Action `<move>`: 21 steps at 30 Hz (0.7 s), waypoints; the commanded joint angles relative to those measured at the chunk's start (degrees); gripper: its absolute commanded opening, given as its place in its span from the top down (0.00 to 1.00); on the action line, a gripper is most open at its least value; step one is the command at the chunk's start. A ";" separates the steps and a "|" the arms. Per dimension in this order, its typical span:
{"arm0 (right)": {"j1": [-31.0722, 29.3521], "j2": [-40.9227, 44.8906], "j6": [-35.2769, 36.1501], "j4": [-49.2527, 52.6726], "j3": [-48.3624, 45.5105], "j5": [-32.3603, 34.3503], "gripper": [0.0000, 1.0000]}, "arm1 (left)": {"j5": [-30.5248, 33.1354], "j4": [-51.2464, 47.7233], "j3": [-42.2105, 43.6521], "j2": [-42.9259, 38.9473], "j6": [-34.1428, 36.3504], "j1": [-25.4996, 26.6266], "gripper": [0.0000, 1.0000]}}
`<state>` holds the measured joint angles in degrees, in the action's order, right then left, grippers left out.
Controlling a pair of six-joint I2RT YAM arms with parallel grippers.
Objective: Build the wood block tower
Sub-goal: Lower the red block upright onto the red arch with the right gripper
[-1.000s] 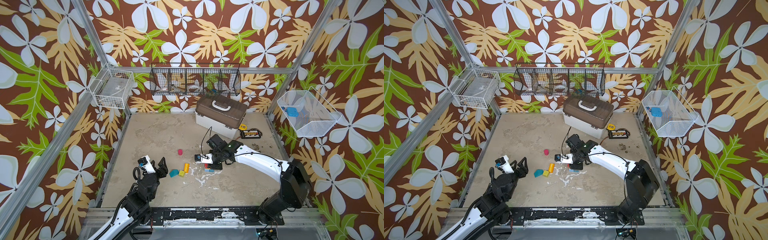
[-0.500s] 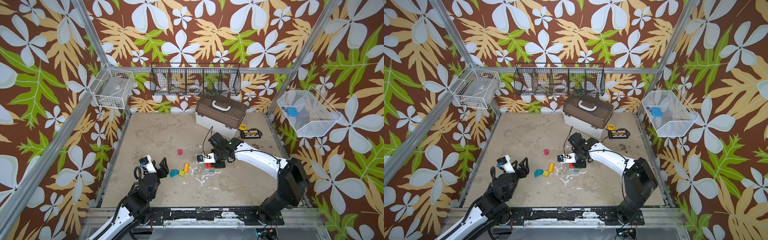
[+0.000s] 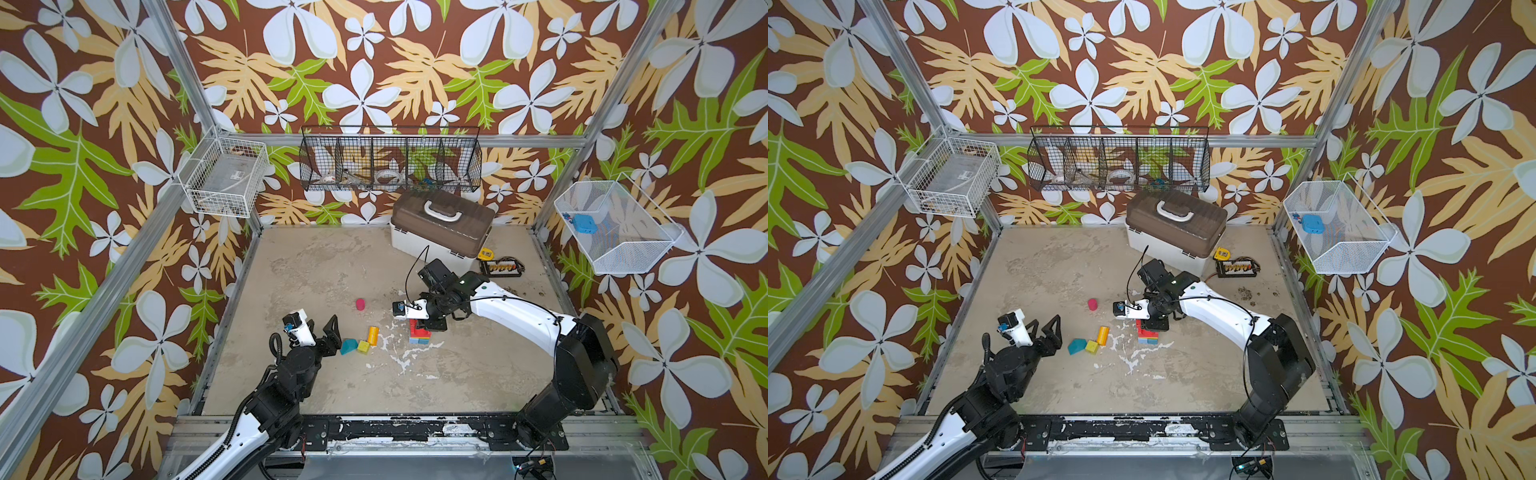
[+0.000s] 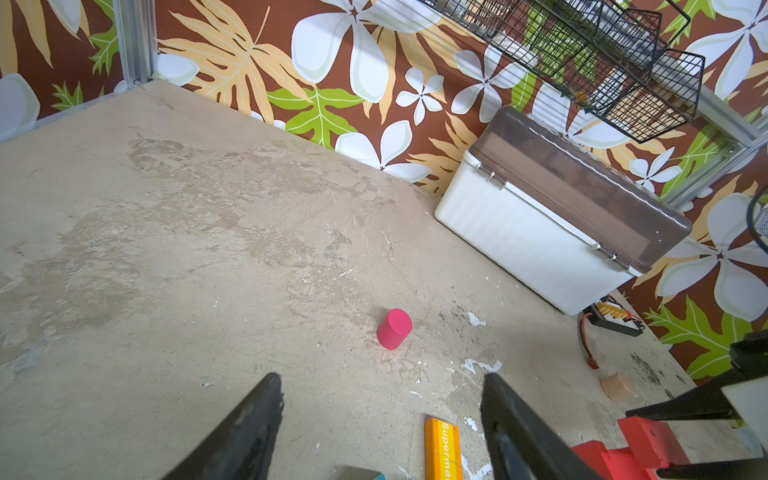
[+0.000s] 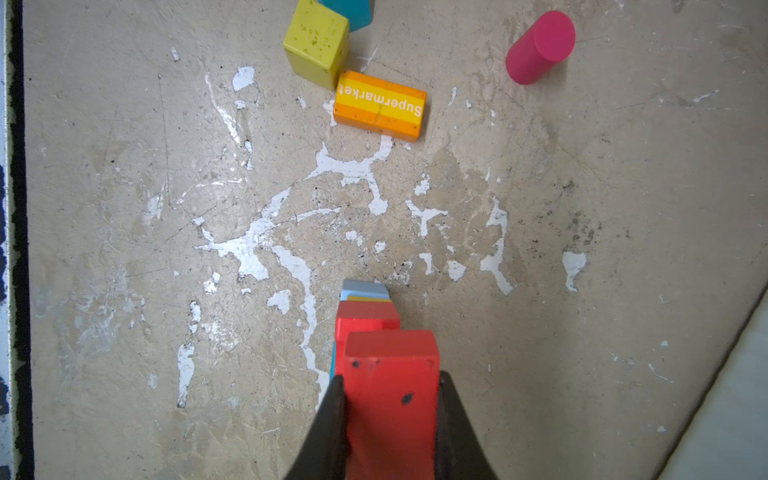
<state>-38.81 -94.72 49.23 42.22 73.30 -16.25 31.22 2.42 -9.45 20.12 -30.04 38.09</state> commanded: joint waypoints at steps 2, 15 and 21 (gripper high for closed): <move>-0.04 -0.15 -0.54 -0.13 -0.35 -0.23 0.97 | 0.15 0.99 0.04 -0.08 0.26 -0.03 0.24; 0.02 -2.05 -0.49 0.93 0.09 0.69 0.94 | 0.15 0.92 0.09 -0.17 0.14 -0.02 0.23; 0.00 -2.84 -0.48 1.20 0.00 1.96 0.94 | 0.15 0.92 0.10 -0.12 0.15 -0.03 0.24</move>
<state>-38.81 -97.30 49.21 42.30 73.19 -14.94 31.20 2.42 -9.34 20.03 -30.06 38.09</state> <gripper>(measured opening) 0.233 0.766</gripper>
